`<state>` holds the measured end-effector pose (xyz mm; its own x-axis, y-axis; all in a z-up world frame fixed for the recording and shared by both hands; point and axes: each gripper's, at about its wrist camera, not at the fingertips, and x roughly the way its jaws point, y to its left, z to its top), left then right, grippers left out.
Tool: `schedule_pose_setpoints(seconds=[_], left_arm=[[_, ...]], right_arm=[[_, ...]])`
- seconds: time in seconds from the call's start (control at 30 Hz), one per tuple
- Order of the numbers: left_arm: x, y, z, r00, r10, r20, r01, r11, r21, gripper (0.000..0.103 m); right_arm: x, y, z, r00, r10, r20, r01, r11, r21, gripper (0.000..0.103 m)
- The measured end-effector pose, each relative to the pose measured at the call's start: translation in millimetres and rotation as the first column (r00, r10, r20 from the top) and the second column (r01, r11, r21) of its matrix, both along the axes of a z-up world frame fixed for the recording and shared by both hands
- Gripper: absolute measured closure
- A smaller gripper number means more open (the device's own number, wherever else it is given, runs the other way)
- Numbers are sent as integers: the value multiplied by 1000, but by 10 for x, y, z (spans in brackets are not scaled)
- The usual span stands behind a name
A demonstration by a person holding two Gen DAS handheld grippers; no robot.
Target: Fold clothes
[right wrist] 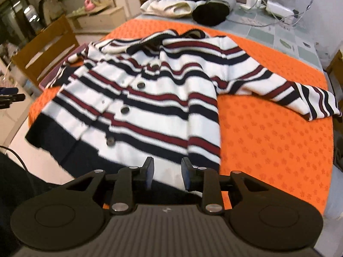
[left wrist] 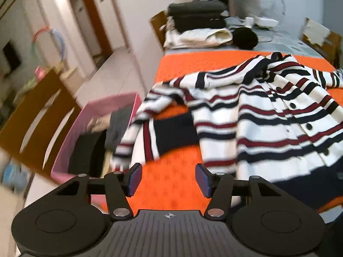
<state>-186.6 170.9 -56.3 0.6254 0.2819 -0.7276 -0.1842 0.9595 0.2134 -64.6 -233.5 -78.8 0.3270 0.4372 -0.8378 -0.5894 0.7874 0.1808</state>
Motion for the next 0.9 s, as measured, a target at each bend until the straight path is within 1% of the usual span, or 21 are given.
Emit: schedule_pose_setpoints(seconds=[0.07, 0.13, 0.17, 0.2, 0.23, 0.27, 0.3, 0.33, 0.4, 0.5, 0.53, 0.6, 0.73, 0.8, 0.87, 0.9], left_arm=[[206, 89, -63, 997, -74, 15, 73, 997, 28, 39], [421, 188, -126, 987, -156, 24, 155, 987, 47, 37], [537, 243, -159, 980, -200, 26, 198, 979, 54, 37], [652, 298, -191, 970, -243, 28, 241, 969, 61, 37], [758, 346, -214, 957, -288, 27, 285, 956, 62, 37], [864, 395, -238, 943, -332, 26, 330, 942, 64, 37], [975, 444, -264, 923, -383, 27, 380, 922, 73, 36], [1078, 486, -292, 902, -430, 27, 426, 900, 86, 35], [1262, 546, -341, 865, -501, 26, 496, 862, 102, 35], [1544, 568, -434, 797, -603, 28, 596, 794, 121, 35], [1632, 539, -476, 771, -637, 24, 629, 766, 134, 35], [1770, 477, -548, 731, -682, 19, 673, 725, 149, 35], [2010, 301, -679, 654, -756, 12, 743, 646, 173, 35], [2087, 201, -739, 617, -787, 17, 768, 607, 202, 35], [2132, 137, -791, 591, -806, 32, 781, 582, 228, 37], [2160, 112, -822, 582, -813, 27, 785, 570, 243, 43]], right_arm=[[-37, 146, -31, 1000, -30, 5, 30, 1000, 3, 66], [-85, 298, -66, 998, -68, 9, 68, 998, -1, 64], [-116, 385, -80, 995, -100, 8, 100, 995, -1, 62], [-147, 473, -94, 991, -131, 8, 131, 991, -2, 59], [-180, 561, -108, 986, -165, 7, 165, 986, -2, 53], [-219, 648, -119, 979, -206, 5, 206, 979, 0, 52], [-259, 734, -132, 969, -247, 2, 247, 969, 4, 50], [-305, 816, -149, 958, -288, -4, 288, 957, 11, 45], [-390, 969, -176, 931, -364, -15, 365, 931, 19, 41], [-538, 1183, -223, 889, -456, -40, 457, 889, 34, 40], [-590, 1254, -243, 876, -480, -49, 482, 875, 38, 40], [-697, 1399, -280, 854, -517, -61, 519, 854, 38, 39], [-893, 1585, -304, 818, -573, -54, 575, 818, 28, 39], [-993, 1623, -317, 791, -610, -55, 612, 791, 28, 39], [-1074, 1647, -332, 771, -634, -53, 636, 771, 23, 39], [-1113, 1658, -340, 762, -646, -52, 647, 762, 20, 39]])
